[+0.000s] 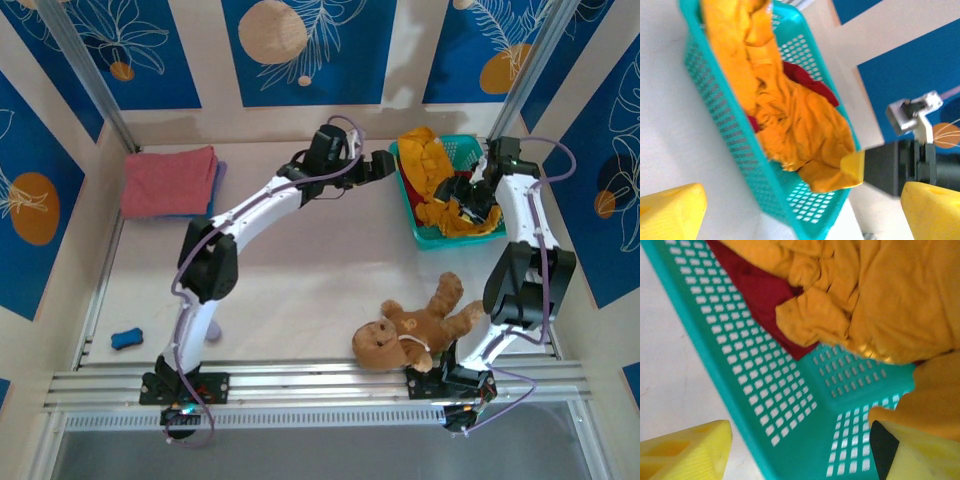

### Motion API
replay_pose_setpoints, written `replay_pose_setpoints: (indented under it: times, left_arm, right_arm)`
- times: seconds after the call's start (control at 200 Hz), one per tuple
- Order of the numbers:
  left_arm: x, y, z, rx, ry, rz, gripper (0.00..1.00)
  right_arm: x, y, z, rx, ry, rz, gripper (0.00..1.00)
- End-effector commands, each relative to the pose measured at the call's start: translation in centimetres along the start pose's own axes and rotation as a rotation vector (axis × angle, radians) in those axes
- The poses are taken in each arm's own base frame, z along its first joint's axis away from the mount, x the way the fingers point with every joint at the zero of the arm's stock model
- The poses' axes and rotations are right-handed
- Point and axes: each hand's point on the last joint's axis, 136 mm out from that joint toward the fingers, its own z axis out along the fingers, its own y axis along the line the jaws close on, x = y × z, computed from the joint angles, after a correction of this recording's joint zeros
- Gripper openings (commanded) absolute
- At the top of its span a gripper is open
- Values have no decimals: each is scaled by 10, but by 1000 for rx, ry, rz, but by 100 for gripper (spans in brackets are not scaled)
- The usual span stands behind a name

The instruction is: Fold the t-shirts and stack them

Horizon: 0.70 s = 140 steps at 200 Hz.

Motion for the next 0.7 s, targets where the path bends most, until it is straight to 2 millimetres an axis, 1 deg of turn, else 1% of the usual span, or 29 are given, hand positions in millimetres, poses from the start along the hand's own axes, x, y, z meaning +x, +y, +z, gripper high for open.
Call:
replay_pose_setpoints:
  times: [0.0,0.09,0.245,0.31,0.435,0.52,0.56,0.635,0.67,0.695]
  left_arm:
    - [36,58,-6,-194,99,29,99]
    - [47,69,-16,-246,134,54,100]
    - [65,88,-27,-322,188,66,99]
    - [71,95,-30,-341,207,61,99]
    - [78,99,-32,-347,228,49,99]
    - [81,100,-32,-351,238,46,99]
    - [83,101,-32,-348,246,44,99]
    - [84,100,-32,-350,252,45,99]
    - [83,100,-34,-352,255,47,99]
    - [84,99,-34,-350,258,49,99]
  right_arm:
    - [-29,2,8,37,-52,-50,71]
    - [-46,9,23,55,-55,-84,69]
    - [-72,17,59,88,-40,-125,62]
    - [-80,23,74,91,-33,-152,58]
    - [-95,34,99,113,-36,-207,53]
    - [-104,36,113,146,-36,-236,50]
    - [-109,35,120,166,-37,-241,46]
    - [-116,35,126,182,-47,-237,39]
    - [-118,35,127,185,-51,-235,34]
    - [-119,34,128,190,-51,-232,29]
